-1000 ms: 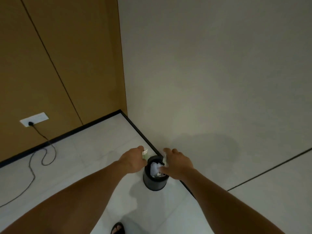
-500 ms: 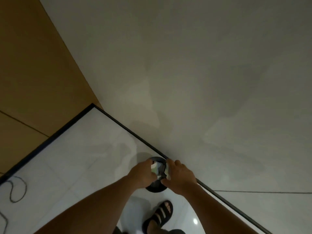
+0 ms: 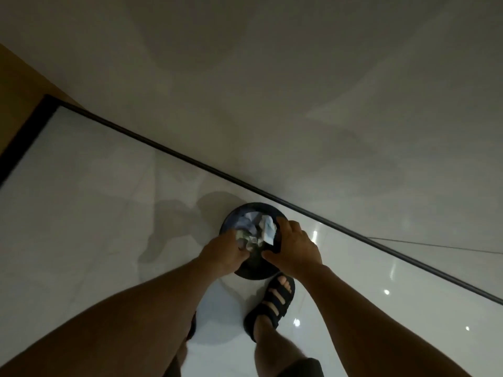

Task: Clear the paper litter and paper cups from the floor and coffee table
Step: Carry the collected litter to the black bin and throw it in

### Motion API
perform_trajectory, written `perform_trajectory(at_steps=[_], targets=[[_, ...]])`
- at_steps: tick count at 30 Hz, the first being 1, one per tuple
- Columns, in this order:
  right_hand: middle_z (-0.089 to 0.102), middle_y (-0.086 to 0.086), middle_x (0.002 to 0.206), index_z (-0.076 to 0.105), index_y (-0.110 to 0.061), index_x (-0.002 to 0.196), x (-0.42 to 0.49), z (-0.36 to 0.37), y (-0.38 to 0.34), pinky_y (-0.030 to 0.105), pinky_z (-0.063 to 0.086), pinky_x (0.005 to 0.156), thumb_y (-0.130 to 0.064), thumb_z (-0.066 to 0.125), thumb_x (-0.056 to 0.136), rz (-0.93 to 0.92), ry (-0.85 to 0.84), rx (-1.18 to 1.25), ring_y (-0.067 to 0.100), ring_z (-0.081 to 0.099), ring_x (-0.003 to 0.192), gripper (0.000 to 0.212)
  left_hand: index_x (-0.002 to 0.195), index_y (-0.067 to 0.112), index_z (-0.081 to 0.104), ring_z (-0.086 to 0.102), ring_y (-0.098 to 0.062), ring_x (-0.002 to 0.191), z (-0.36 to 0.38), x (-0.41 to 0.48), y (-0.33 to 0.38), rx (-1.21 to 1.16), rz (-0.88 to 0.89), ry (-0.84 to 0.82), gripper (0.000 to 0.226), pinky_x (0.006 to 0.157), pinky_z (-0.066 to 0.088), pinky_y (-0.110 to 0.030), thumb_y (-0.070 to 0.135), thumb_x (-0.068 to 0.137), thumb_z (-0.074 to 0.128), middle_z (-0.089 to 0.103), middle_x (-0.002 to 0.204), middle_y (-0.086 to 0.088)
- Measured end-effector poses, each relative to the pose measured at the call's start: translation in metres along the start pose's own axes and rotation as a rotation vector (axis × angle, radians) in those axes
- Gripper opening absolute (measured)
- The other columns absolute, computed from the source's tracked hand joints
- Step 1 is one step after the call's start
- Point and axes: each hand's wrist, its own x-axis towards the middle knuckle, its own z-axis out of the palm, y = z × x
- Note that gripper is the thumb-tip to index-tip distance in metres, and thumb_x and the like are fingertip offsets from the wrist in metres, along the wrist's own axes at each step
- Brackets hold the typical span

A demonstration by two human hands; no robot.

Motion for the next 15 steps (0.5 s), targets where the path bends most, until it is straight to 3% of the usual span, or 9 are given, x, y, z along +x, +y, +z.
perform_trajectory(at_steps=[2,6,11,15], targets=[[0.042,0.003,0.139,0.024,-0.028,0.145,-0.011,0.005,-0.002,0.037,0.05,0.09,-0.055,0.066,0.079,0.055,0.001,0.028,0.025,0.05,0.119,0.083,0.129,0.01,0.042,0.055,-0.03,0.107,-0.001,-0.008,-0.016,-0.001,-0.038,-0.025,0.047,0.086,0.046,-0.035,0.035,0.091,0.054,0.055,0.124,-0.014],[0.042,0.002,0.14,0.025,-0.03,0.145,-0.052,-0.01,-0.015,0.035,0.049,0.088,-0.053,0.064,0.081,0.138,0.006,0.088,0.023,0.049,0.12,0.079,0.136,0.014,0.038,0.049,-0.028,0.12,-0.022,-0.042,-0.017,0.032,-0.044,-0.039,0.058,0.089,0.041,-0.033,0.041,0.089,0.054,0.047,0.136,-0.01],[0.041,0.0,0.143,0.028,-0.031,0.146,-0.118,-0.061,-0.046,0.03,0.044,0.086,-0.053,0.065,0.082,0.25,0.126,0.22,0.022,0.047,0.123,0.077,0.142,0.014,0.034,0.044,-0.028,0.125,-0.078,-0.1,0.033,0.114,0.121,0.047,0.063,0.094,0.041,-0.035,0.037,0.088,0.056,0.042,0.14,-0.01],[0.037,0.0,0.148,0.026,-0.029,0.148,-0.18,-0.1,-0.067,0.032,0.044,0.089,-0.054,0.063,0.085,0.306,0.217,0.294,0.022,0.044,0.127,0.077,0.129,0.014,0.045,0.051,-0.027,0.111,-0.12,-0.156,0.083,0.21,0.259,0.075,0.047,0.089,0.047,-0.038,0.034,0.088,0.057,0.05,0.127,-0.009]])
